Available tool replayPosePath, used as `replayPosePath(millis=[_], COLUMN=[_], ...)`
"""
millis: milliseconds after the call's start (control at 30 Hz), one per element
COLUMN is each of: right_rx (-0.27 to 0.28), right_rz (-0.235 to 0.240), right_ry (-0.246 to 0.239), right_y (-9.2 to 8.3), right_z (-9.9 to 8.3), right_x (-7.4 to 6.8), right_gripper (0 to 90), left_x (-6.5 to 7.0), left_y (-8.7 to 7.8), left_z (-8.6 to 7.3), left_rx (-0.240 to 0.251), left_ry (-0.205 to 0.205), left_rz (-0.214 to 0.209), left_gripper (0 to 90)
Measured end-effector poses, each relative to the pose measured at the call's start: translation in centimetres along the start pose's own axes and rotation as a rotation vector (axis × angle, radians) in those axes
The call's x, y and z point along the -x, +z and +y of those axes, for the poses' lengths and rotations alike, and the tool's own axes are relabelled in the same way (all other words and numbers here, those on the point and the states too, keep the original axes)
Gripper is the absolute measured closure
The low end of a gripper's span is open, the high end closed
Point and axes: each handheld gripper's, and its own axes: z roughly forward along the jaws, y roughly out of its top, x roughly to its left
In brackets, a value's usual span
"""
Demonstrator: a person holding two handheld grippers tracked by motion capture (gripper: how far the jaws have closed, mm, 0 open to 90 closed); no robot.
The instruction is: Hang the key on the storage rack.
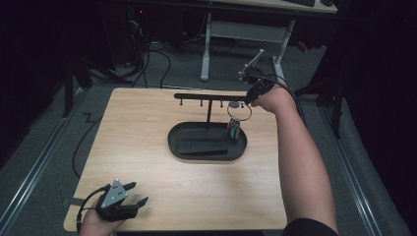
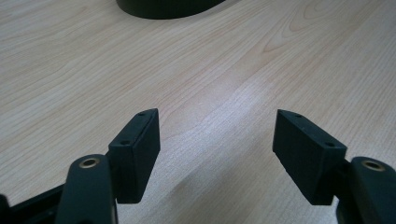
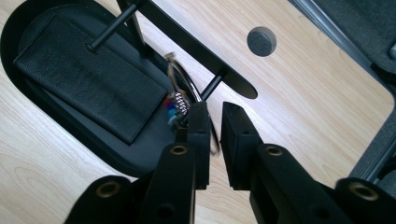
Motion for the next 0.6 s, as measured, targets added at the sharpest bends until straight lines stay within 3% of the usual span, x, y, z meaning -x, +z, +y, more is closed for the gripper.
replayPosePath(millis=[100,400,600], right_rx=[0.011,0.048,0.105], right_rz=[-0.014,0.005,0.029], right_ry=[-0.016,-0.001,-0.003], right_y=[-0.5,-1.2,-1.6], right_z=[-0.2,-2.1,-4.0], right_x=[-0.2,-1.2,-2.5], right_gripper=[78.4,75.8,61.1], left_x=[0.0,0.2,0.4], left_y=[0.0,0.2,0.3], left_z=[0.0,0.2,0.3], left_rx=[0.000,-0.006,-0.006], left_ry=[-0.001,0.009,0.013], left_rz=[-0.001,-0.005,-0.006], left_gripper=[32.6,32.6,32.6])
